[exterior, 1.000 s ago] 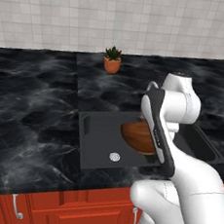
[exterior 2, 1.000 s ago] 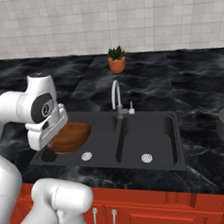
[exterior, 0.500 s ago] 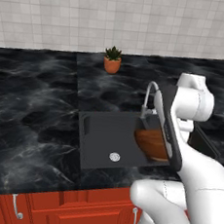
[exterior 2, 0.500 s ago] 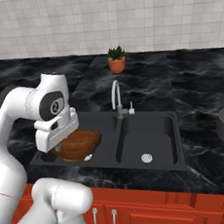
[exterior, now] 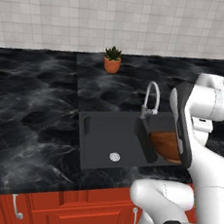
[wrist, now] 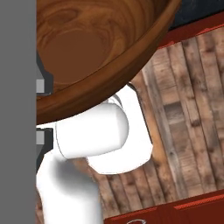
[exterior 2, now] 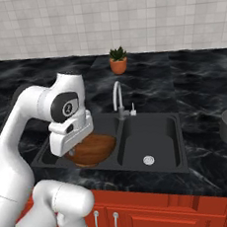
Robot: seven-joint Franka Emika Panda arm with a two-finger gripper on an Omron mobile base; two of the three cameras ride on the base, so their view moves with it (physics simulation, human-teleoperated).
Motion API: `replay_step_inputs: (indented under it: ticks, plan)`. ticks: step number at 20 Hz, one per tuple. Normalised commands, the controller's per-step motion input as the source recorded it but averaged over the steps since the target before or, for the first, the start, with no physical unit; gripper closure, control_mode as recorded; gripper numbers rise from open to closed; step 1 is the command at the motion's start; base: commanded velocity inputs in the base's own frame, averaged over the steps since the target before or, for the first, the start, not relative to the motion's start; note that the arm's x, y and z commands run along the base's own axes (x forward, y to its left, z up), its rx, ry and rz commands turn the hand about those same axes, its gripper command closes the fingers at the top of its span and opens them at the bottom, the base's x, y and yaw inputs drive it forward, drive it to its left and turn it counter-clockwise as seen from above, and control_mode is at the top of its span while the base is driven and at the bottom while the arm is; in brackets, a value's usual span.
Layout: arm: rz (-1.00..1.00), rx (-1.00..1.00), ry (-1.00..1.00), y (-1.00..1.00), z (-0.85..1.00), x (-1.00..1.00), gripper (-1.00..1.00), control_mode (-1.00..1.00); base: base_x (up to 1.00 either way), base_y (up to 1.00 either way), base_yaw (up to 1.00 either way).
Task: Place the saucepan in the left basin and the bowl in the right basin of the sink.
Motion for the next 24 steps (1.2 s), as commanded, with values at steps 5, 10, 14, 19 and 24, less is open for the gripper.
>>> replay_step_inputs:
  ticks: [5, 10, 14, 19, 24]
  plan:
    - [0.0, 0.0, 0.0, -0.47, 0.06, -0.11, 1.0, -1.0, 0.0, 0.0, 0.0]
    - [0.0, 0.0, 0.0, -0.47, 0.04, -0.04, 1.0, -1.0, 0.0, 0.0, 0.0]
    - [0.03, 0.0, -0.04, -0.48, 0.01, 0.0, 1.0, -1.0, 0.0, 0.0, 0.0]
    - [0.1, 0.01, -0.05, -0.37, 0.0, 0.09, 1.0, -1.0, 0.0, 0.0, 0.0]
    - [0.19, 0.06, -0.12, -0.29, 0.0, 0.17, 1.0, -1.0, 0.0, 0.0, 0.0]
